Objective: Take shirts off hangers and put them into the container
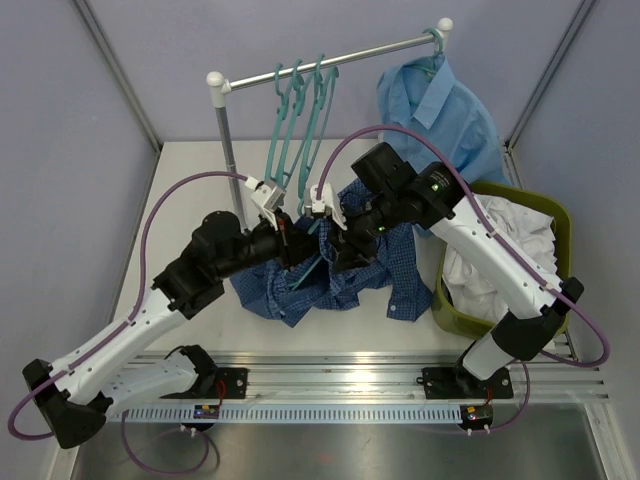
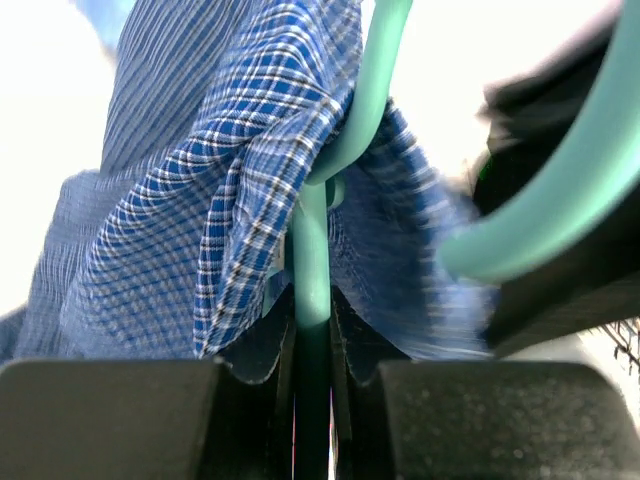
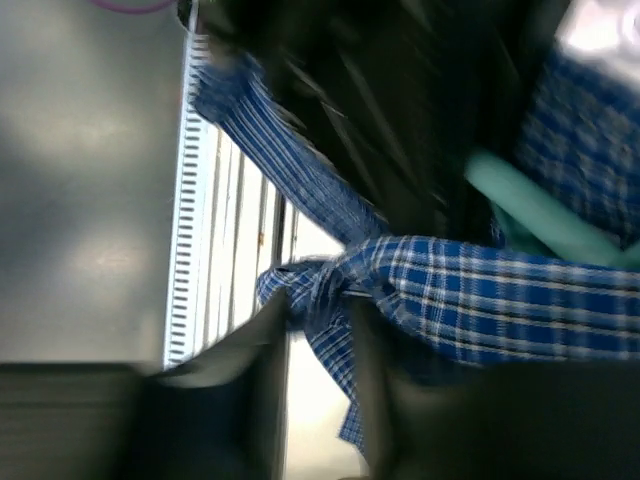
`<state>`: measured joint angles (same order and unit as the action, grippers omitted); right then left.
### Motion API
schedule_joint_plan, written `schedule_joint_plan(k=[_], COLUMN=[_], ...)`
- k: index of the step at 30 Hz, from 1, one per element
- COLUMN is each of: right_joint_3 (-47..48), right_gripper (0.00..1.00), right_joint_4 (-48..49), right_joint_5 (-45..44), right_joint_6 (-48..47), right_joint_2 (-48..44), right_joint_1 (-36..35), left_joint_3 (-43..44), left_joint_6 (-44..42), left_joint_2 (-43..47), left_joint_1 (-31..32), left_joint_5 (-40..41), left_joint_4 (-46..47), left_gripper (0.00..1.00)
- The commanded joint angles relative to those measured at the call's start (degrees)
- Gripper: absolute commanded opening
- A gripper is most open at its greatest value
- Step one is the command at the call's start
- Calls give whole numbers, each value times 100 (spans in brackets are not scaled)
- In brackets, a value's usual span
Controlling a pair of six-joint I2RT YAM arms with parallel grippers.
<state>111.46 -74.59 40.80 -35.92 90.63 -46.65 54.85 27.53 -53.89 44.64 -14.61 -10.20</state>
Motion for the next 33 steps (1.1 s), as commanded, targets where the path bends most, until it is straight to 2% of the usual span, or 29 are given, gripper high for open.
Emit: schedule_joint_plan(k=[1,3,5,6,10,14,19,22,28,30,33], right_joint_3=[-212,-64,103,313,789,948,-175,-642,-792,-915,-1125], right_gripper=[46,65,77,79,82,83,86,85,80,70,45], right_joint_4=[199,33,-371,-564,-1513,-1673,-1463,-1111,-917,-917,-952], right_joint_5=[-1097,-1109,-1021,-995,-733,-652,-836,-784,-731,-670,-521], right_joint_6=[279,-63,-596,-852,-1768,-2558,-3192,-3141,-2947,-2894,-2772], right_joint_2=[-159,-282,-510,-590,-932,-1091,-1065,-1004,-793,-749,-573], right_joint_1=[-63,-37,-19,-11,260,700,745,745,658,527,236], left_joint_3=[-149,-447,-703,-939,-1266,-1152,-784,-686,-669,-642,-590], left_joint_6=[-563,-783,-1143,-1275,-1960,-2445,-2718,-2848,-2779,-2779,-2779], left_joint_2=[326,422,607,677,888,845,661,573,529,511,432], left_joint_1=[-43,-70,-87,-96,-96,-96,-96,-96,-96,-96,-96], left_joint_5=[-690,-876,-1087,-1131,-1333,-1509,-1887,-2072,-2327,-2318,-2117], left_joint_4=[993,993,1160,1178,1169,776,326,255,465,492,536], left_gripper=[0,0,0,0,0,0,0,0,0,0,0])
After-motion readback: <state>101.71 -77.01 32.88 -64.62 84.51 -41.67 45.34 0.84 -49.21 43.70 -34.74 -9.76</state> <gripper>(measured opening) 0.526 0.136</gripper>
